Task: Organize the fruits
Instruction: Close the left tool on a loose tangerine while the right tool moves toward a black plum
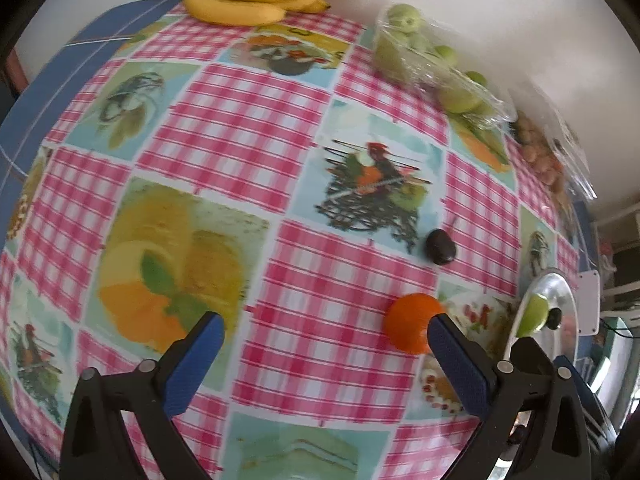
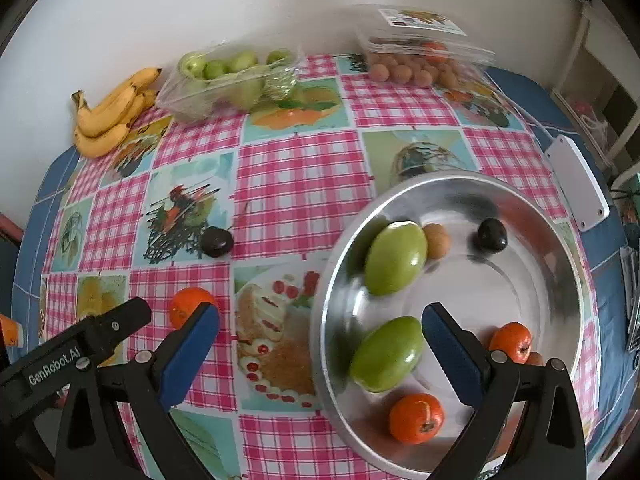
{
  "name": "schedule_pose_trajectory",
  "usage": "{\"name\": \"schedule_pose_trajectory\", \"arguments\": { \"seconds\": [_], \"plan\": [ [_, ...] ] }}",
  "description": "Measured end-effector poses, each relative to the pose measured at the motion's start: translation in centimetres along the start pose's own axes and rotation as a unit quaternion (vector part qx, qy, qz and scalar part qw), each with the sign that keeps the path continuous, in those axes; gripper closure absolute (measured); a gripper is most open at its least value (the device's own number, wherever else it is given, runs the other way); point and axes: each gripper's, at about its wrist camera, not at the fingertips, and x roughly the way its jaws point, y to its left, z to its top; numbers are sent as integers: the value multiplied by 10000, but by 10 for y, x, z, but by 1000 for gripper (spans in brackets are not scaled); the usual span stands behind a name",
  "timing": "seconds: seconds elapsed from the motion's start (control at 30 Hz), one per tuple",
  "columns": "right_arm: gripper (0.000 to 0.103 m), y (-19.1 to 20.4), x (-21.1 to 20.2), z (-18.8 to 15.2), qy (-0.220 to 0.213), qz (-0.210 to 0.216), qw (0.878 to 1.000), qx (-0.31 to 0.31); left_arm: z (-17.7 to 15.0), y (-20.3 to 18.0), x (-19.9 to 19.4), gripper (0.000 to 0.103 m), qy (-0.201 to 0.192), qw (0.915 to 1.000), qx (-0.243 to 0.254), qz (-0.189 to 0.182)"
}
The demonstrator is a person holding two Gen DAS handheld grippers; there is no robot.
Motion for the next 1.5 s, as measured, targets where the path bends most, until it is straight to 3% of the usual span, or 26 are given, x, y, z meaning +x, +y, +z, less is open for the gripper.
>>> {"name": "schedule_pose_trajectory", "arguments": {
  "seconds": [0.17, 0.67, 0.83, 1.2, 1.5],
  "plan": [
    [2, -13, -5, 2, -79, -15, 9998, 156, -1, -11, 4, 5, 1, 9995, 226, -213],
    [2, -30, -6, 2, -55, -61, 9996, 273, -3, -39, 20, 43, 125, 9963, 673, -529],
    [2, -30, -6, 2, -66, -60, 9996, 269, -4, -40, 21, 62, 151, 9949, 686, -724],
    [2, -28, -7, 2, -85, -58, 9996, 256, -1, -38, 14, 67, 69, 9940, 745, -802],
    [2, -23, -5, 1, -60, -61, 9998, 161, 10, -16, 4, 72, -48, 9956, 335, -874]
  ]
}}
